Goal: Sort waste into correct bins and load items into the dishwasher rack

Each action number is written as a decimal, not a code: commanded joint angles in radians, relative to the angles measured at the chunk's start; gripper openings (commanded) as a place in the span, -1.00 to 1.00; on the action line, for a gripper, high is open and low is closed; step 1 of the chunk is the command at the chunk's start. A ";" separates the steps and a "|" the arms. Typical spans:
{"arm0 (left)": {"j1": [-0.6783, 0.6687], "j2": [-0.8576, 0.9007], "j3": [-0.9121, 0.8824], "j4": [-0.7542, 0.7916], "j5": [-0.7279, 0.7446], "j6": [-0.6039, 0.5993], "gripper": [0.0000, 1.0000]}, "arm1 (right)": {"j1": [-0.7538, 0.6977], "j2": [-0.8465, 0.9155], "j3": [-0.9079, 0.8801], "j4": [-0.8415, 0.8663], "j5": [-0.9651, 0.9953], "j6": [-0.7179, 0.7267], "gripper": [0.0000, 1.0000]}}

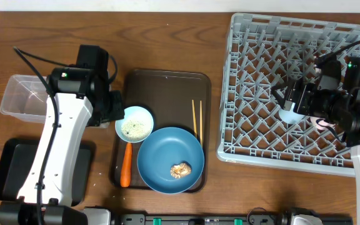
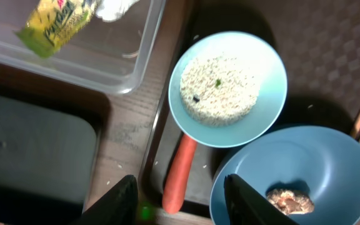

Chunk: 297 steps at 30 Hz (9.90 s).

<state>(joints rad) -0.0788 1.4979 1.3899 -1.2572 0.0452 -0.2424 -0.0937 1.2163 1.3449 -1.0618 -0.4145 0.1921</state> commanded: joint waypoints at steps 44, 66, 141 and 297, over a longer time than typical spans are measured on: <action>-0.314 0.272 -0.391 0.677 -0.099 -0.141 -0.61 | 0.016 0.000 -0.005 -0.005 0.000 -0.018 0.63; -0.327 0.237 -0.164 0.402 -0.124 -0.058 -0.88 | 0.016 0.000 -0.005 -0.016 0.000 -0.018 0.62; 1.581 -0.204 -0.824 0.491 1.527 0.611 -0.88 | 0.016 0.000 -0.005 -0.004 0.000 -0.017 0.64; -0.692 0.126 -0.131 0.908 0.161 0.115 -0.68 | -0.105 0.250 -0.189 -0.017 0.081 0.017 -0.20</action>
<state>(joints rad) -0.7582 1.5959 1.2472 -0.3496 0.2356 -0.1513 -0.2131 1.4670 1.1915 -1.0943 -0.3298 0.2024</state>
